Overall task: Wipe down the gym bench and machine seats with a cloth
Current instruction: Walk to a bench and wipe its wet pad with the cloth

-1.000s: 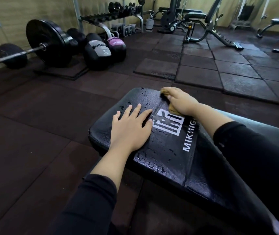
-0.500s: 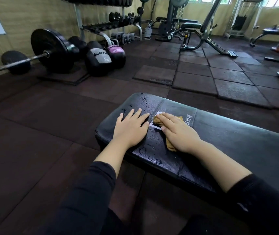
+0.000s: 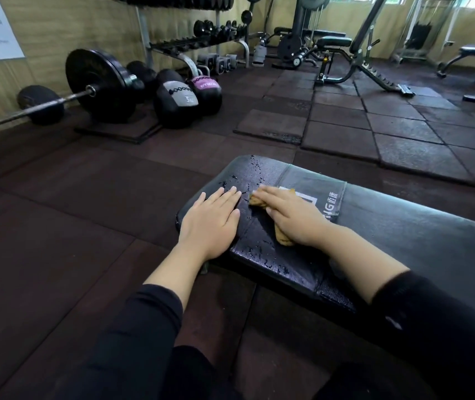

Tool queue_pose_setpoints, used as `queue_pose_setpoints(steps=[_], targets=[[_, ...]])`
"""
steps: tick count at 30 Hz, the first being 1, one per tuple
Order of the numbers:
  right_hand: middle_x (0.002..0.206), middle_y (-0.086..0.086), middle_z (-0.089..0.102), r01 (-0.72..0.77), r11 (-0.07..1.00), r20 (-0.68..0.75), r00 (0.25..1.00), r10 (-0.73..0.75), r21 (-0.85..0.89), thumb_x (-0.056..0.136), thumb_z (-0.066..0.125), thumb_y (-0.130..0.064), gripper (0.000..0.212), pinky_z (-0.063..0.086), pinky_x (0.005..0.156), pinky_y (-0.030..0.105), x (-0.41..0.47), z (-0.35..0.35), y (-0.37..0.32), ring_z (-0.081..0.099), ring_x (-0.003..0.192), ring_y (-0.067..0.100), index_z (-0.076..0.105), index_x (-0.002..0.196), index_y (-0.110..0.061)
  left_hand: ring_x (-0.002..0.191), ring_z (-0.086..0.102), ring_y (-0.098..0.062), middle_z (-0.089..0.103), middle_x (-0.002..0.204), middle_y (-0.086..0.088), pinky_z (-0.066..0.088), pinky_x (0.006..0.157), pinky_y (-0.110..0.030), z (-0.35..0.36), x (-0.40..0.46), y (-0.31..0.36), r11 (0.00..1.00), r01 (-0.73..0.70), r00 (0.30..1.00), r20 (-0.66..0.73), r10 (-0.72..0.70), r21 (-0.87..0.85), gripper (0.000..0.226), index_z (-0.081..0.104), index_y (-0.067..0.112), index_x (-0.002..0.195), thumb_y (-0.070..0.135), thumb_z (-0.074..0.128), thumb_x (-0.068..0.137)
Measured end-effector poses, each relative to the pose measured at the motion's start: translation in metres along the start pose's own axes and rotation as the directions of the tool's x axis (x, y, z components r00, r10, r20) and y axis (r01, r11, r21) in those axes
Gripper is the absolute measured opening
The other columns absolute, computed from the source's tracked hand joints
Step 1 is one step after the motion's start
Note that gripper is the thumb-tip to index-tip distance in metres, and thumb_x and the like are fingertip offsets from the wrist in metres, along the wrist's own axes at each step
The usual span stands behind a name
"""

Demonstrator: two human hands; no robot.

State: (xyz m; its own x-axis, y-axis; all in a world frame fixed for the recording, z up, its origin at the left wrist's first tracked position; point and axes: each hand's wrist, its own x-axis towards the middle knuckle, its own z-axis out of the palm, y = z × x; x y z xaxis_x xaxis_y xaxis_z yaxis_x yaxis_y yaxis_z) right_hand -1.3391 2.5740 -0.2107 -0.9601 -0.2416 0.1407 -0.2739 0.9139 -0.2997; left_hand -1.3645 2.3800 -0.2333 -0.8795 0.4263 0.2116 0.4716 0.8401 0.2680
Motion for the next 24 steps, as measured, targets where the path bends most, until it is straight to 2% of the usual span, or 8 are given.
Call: queue_pose_setpoints(steps=[4, 9, 11, 14, 16, 18, 21, 24], targets=[[0.151, -0.016, 0.027, 0.146, 0.989, 0.098, 0.984, -0.148, 0.033, 0.1, 0.039, -0.019, 0.046, 0.012, 0.112, 0.015, -0.041, -0.019, 0.024, 0.024, 0.137, 0.002, 0.033, 0.143, -0.034, 0.147, 0.011, -0.005, 0.019, 0.159, 0.014, 0.002, 0.119, -0.03, 0.002, 0.002, -0.002, 1.0, -0.009, 1.0, -0.016, 0.008, -0.012, 0.049, 0.025, 0.028, 0.153, 0.032, 0.027, 0.104], [0.153, -0.009, 0.027, -0.028, 0.999, 0.043, 0.999, 0.029, -0.022, 0.1, 0.038, -0.018, 0.045, 0.012, 0.108, 0.015, -0.011, -0.024, 0.044, 0.026, 0.14, 0.012, 0.033, 0.143, -0.031, 0.147, 0.014, -0.006, 0.023, 0.158, 0.015, 0.004, 0.119, -0.03, 0.004, 0.003, -0.001, 1.0, -0.004, 0.999, -0.053, 0.003, -0.021, 0.048, 0.03, 0.029, 0.151, 0.031, 0.03, 0.103], [0.155, -0.01, 0.023, -0.075, 0.996, 0.006, 0.997, 0.075, -0.053, 0.101, 0.036, -0.021, 0.045, 0.013, 0.11, 0.021, 0.004, -0.013, 0.028, 0.022, 0.141, 0.013, 0.031, 0.144, -0.031, 0.147, 0.015, -0.006, 0.023, 0.158, 0.015, 0.004, 0.118, -0.029, 0.004, 0.002, -0.001, 1.0, -0.006, 0.998, -0.058, 0.005, -0.013, 0.048, 0.029, 0.03, 0.151, 0.031, 0.03, 0.104], [0.154, -0.01, 0.023, 0.039, 0.997, -0.007, 0.999, -0.039, -0.066, 0.1, 0.037, -0.019, 0.046, 0.012, 0.108, 0.015, -0.008, -0.005, 0.008, 0.023, 0.14, 0.012, 0.032, 0.145, -0.031, 0.147, 0.014, -0.006, 0.022, 0.158, 0.015, 0.003, 0.118, -0.029, 0.004, 0.001, -0.002, 1.0, -0.008, 0.998, -0.057, 0.008, -0.004, 0.048, 0.028, 0.03, 0.151, 0.031, 0.029, 0.104], [0.152, -0.013, 0.026, 0.165, 0.986, 0.04, 0.986, -0.164, -0.008, 0.1, 0.036, -0.018, 0.045, 0.008, 0.107, 0.007, -0.032, -0.01, 0.011, 0.024, 0.138, 0.004, 0.035, 0.143, -0.031, 0.147, 0.014, -0.006, 0.022, 0.158, 0.015, 0.003, 0.118, -0.029, 0.004, 0.001, -0.003, 1.0, -0.011, 0.998, -0.06, 0.01, -0.011, 0.048, 0.029, 0.03, 0.151, 0.031, 0.03, 0.104], [0.149, -0.016, 0.03, 0.214, 0.975, 0.089, 0.971, -0.22, 0.063, 0.099, 0.039, -0.016, 0.045, 0.008, 0.109, 0.005, -0.048, -0.022, 0.025, 0.025, 0.135, -0.002, 0.038, 0.142, -0.032, 0.147, 0.014, -0.006, 0.023, 0.158, 0.015, 0.003, 0.118, -0.028, 0.004, 0.002, -0.003, 1.0, -0.009, 0.998, -0.063, 0.007, -0.026, 0.047, 0.03, 0.03, 0.151, 0.031, 0.03, 0.104], [0.149, -0.015, 0.033, 0.114, 0.993, 0.093, 0.989, -0.117, 0.04, 0.099, 0.041, -0.014, 0.047, 0.016, 0.113, 0.017, -0.036, -0.031, 0.051, 0.029, 0.137, 0.004, 0.037, 0.139, -0.037, 0.146, 0.015, -0.006, 0.023, 0.158, 0.015, 0.003, 0.118, -0.029, 0.005, 0.003, -0.003, 1.0, -0.009, 0.997, -0.071, 0.007, -0.028, 0.047, 0.031, 0.03, 0.151, 0.031, 0.031, 0.103], [0.152, -0.011, 0.028, -0.022, 1.0, 0.028, 0.999, 0.023, -0.014, 0.1, 0.039, -0.018, 0.044, 0.015, 0.11, 0.021, -0.004, -0.023, 0.038, 0.026, 0.139, 0.012, 0.036, 0.141, -0.033, 0.146, 0.015, -0.006, 0.024, 0.157, 0.015, 0.004, 0.118, -0.029, 0.005, 0.002, -0.003, 0.999, -0.014, 0.998, -0.07, 0.012, -0.029, 0.047, 0.031, 0.03, 0.15, 0.031, 0.031, 0.104]])
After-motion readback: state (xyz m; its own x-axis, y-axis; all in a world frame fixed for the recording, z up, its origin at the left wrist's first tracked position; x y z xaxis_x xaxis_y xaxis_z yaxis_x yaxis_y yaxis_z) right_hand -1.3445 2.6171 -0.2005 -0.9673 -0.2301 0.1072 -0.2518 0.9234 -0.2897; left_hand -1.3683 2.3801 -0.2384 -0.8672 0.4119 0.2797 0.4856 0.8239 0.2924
